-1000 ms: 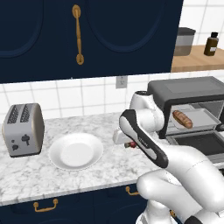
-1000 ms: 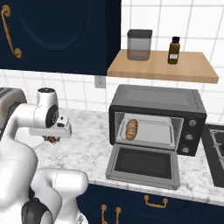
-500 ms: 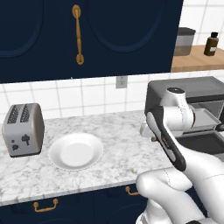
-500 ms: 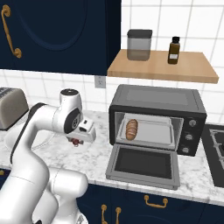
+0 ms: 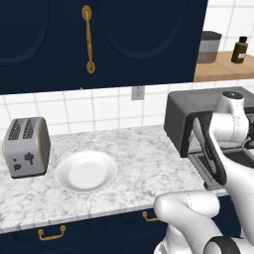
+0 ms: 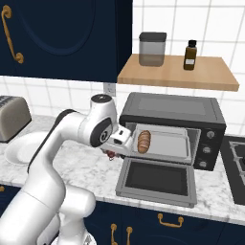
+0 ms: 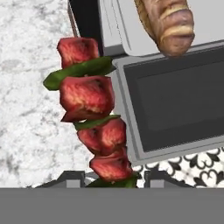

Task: Pick up the kebab skewer and baguette bread, and place them inside the toaster oven. Close the toaster oven door and start by setting the timer.

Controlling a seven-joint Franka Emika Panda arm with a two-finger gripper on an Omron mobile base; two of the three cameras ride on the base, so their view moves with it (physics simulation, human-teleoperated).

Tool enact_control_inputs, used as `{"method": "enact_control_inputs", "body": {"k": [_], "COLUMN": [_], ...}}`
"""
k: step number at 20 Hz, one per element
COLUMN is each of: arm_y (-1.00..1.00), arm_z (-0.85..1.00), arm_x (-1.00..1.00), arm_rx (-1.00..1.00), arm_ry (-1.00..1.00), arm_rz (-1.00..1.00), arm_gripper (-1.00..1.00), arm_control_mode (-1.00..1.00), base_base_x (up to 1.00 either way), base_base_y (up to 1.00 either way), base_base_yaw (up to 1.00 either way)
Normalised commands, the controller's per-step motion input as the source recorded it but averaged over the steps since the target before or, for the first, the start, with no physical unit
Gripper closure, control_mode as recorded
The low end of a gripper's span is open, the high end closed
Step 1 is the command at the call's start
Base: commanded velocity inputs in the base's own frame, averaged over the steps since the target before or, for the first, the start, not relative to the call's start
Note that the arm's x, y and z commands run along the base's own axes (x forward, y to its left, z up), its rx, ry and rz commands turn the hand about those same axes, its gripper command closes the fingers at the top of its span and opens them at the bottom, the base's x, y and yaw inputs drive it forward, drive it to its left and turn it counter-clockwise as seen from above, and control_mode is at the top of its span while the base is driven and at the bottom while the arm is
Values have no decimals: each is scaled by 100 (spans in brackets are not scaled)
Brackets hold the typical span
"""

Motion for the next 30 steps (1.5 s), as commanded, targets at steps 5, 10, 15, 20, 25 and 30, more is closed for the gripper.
{"method": "enact_control_inputs", "body": {"k": [5,10,15,20,25,30], "arm_y": [-100,-100,-62,-5,-10,-25], "arm_z": [16,5,2,0,-26,-24], "arm_x": [0,0,40,47,19,19], "arm_rx": [-9,-5,-1,0,0,0], "arm_ry": [-17,-14,-2,0,-1,0], "arm_rz": [0,0,0,0,0,0], "arm_gripper": [100,100,100,100,100,100], "arm_control_mode": [-100,-100,-100,-100,-100,-100], "base_base_x": [0,0,0,0,0,0], "base_base_y": [0,0,0,0,0,0], "base_base_yaw": [0,0,0,0,0,0]}}
